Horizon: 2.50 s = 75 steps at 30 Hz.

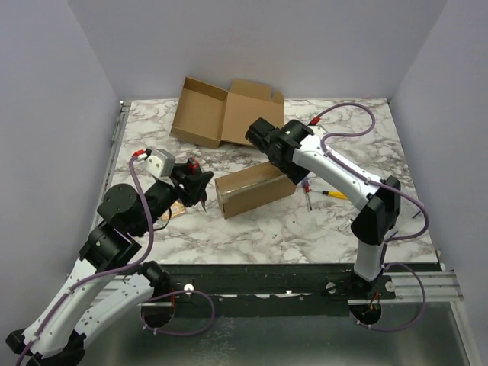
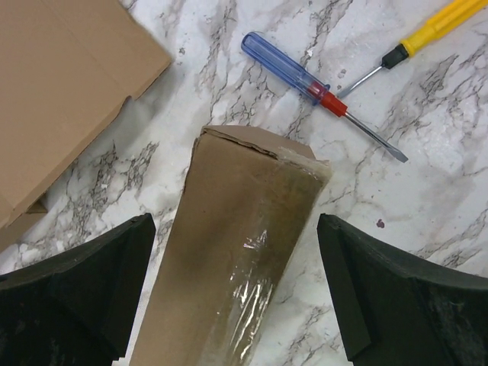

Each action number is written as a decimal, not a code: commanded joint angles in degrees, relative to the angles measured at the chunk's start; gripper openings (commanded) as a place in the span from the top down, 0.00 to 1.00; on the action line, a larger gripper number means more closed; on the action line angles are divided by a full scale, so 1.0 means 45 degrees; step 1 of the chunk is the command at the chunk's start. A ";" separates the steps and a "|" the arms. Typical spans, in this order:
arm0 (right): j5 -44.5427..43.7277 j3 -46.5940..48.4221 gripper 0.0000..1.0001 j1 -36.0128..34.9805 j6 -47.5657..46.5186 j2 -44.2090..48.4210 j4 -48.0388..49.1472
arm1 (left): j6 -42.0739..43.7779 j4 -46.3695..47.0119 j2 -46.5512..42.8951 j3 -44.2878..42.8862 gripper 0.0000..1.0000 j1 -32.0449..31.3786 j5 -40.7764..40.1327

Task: Unpack the express box
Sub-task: Cut the express box at the center of the board.

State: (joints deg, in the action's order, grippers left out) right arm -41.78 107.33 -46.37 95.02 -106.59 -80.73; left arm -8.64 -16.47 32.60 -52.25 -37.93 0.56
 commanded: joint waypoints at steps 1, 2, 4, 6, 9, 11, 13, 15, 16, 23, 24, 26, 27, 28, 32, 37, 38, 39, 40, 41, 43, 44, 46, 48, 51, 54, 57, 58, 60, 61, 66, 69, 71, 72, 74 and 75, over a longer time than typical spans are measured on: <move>-0.1091 0.0674 0.02 0.0171 0.0788 -0.0582 -0.0594 | 0.0405 -0.0030 0.0186 -0.0226 1.00 0.0018 0.0437; -0.1139 0.0660 0.02 0.0205 0.0797 -0.0598 -0.0510 | 0.0442 -0.0022 0.0298 -0.0284 1.00 0.0012 0.0454; -0.1039 0.0507 0.02 0.0348 0.0765 -0.0663 -0.0274 | 0.0504 0.0065 0.0489 -0.0331 1.00 0.0018 0.0660; -0.0927 0.0287 0.02 0.0455 0.0732 -0.0703 -0.0024 | 0.0627 0.0279 0.0690 -0.0306 1.00 0.0027 0.0960; -0.0858 0.0001 0.03 0.0554 0.0759 -0.0745 0.0221 | 0.0929 0.0822 0.0953 -0.0213 1.00 0.0012 0.1292; -0.0950 -0.0120 0.06 0.0616 0.0767 -0.0748 0.0311 | 0.1203 0.1305 0.1099 -0.0138 1.00 0.0012 0.1360; -0.1087 -0.0249 0.11 0.0673 0.0734 -0.0719 0.0372 | 0.1458 0.2213 0.1126 0.0284 1.00 0.0012 0.1627; -0.1191 -0.0405 0.13 0.0756 0.0474 -0.0625 0.0515 | 0.1577 0.3669 0.1064 0.0892 1.00 0.0012 0.2202; -0.1244 -0.0481 0.14 0.0822 0.0328 -0.0586 0.0613 | 0.1536 0.4328 0.1065 0.1274 1.00 0.0012 0.2352; -0.1357 -0.0988 0.32 0.1216 -0.0117 -0.0001 0.1050 | 0.1515 0.6165 0.1729 0.2179 1.00 -0.0024 0.1981; -0.1335 -0.1069 0.36 0.1275 -0.0103 0.0085 0.1104 | 0.1565 0.6522 0.1729 0.2368 1.00 -0.0025 0.1983; -0.1293 -0.1178 0.42 0.1299 -0.0249 0.0221 0.1327 | 0.1800 0.7077 0.1675 0.2632 1.00 -0.0040 0.1951; -0.1281 -0.1236 0.44 0.1300 -0.0378 0.0259 0.1464 | 0.1855 0.7171 0.1664 0.2625 1.00 -0.0036 0.1884; -0.1287 -0.1236 0.45 0.1315 -0.0443 0.0267 0.1532 | 0.2233 0.7219 0.1679 0.2565 1.00 -0.0033 0.1865; -0.1112 -0.1059 0.46 0.1414 -0.0539 0.0126 0.1491 | 0.2667 0.7875 0.1678 0.2768 1.00 -0.0051 0.1866; -0.0851 -0.0843 0.46 0.1451 -0.0759 -0.0025 0.1571 | 0.3213 0.9045 0.1496 0.3710 1.00 -0.0084 0.2156; -0.0813 -0.0853 0.46 0.1439 -0.0798 -0.0025 0.1616 | 0.3367 0.9059 0.1546 0.3736 1.00 -0.0081 0.2249; -0.0763 -0.0861 0.46 0.1437 -0.0803 -0.0011 0.1644 | 0.3444 0.9110 0.1577 0.3766 1.00 -0.0083 0.2277; -0.0751 -0.0904 0.46 0.1437 -0.0818 0.0011 0.1674 | 0.3518 0.9195 0.1615 0.3804 1.00 -0.0100 0.2271; -0.0718 -0.0943 0.46 0.1437 -0.0813 0.0055 0.1712 | 0.3551 0.9288 0.1646 0.3858 1.00 -0.0139 0.2238; -0.0637 -0.1094 0.46 0.1437 -0.0856 0.0136 0.1859 | 0.3451 0.9473 0.1699 0.3927 1.00 -0.0136 0.2257; -0.0598 -0.1158 0.46 0.1440 -0.0876 0.0180 0.1955 | 0.3372 0.9626 0.1689 0.3990 1.00 -0.0139 0.2290; -0.0572 -0.1263 0.46 0.1437 -0.0922 0.0223 0.2057 | 0.3276 0.9900 0.1626 0.4104 1.00 -0.0127 0.2276; -0.0564 -0.1272 0.46 0.1437 -0.0905 0.0225 0.2007 | 0.3274 0.9944 0.1633 0.4092 1.00 -0.0136 0.2353; -0.0494 -0.1239 0.46 0.1438 -0.0891 0.0248 0.2016 | 0.3232 1.0075 0.1827 0.4095 1.00 -0.0135 0.2453; -0.0477 -0.1242 0.46 0.1437 -0.0891 0.0287 0.2060 | 0.3194 1.0112 0.1970 0.4102 1.00 -0.0139 0.2617; -0.0400 -0.1247 0.46 0.1438 -0.0848 0.0316 0.2061 | 0.3270 1.0105 0.1956 0.4171 1.00 -0.0135 0.2603; -0.0361 -0.1247 0.46 0.1437 -0.0843 0.0325 0.2088 | 0.3279 1.0120 0.1955 0.4184 1.00 -0.0139 0.2619; -0.0327 -0.1262 0.46 0.1437 -0.0843 0.0326 0.2128 | 0.3246 1.0106 0.1991 0.4189 1.00 -0.0136 0.2699; -0.0315 -0.1262 0.45 0.1437 -0.0833 0.0309 0.2138 | 0.3217 1.0110 0.2011 0.4202 1.00 -0.0139 0.2702; -0.0271 -0.1176 0.46 0.1437 -0.0825 0.0249 0.2158 | 0.3219 1.0095 0.2038 0.4263 1.00 -0.0133 0.2740; -0.0269 -0.1171 0.45 0.1439 -0.0828 0.0212 0.2188 | 0.3245 1.0047 0.1918 0.4318 1.00 -0.0144 0.2715; -0.0219 -0.1156 0.45 0.1454 -0.0838 0.0197 0.2214 | 0.3254 1.0028 0.1923 0.4358 1.00 -0.0144 0.2670; -0.0202 -0.1156 0.45 0.1439 -0.0842 0.0190 0.2217 | 0.3267 1.0037 0.1948 0.4374 1.00 -0.0142 0.2686; -0.0175 -0.1138 0.46 0.1437 -0.0861 0.0190 0.2248 | 0.3237 1.0027 0.1997 0.4384 1.00 -0.0125 0.2688; -0.0187 -0.1163 0.45 0.1437 -0.0862 0.0190 0.2238 | 0.3226 1.0027 0.2011 0.4389 1.00 -0.0128 0.2674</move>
State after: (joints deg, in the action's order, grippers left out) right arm -43.83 102.26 -40.01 90.32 -107.22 -72.44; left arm 5.50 26.13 41.89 -32.97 -38.37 11.18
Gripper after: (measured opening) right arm 0.668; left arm 0.485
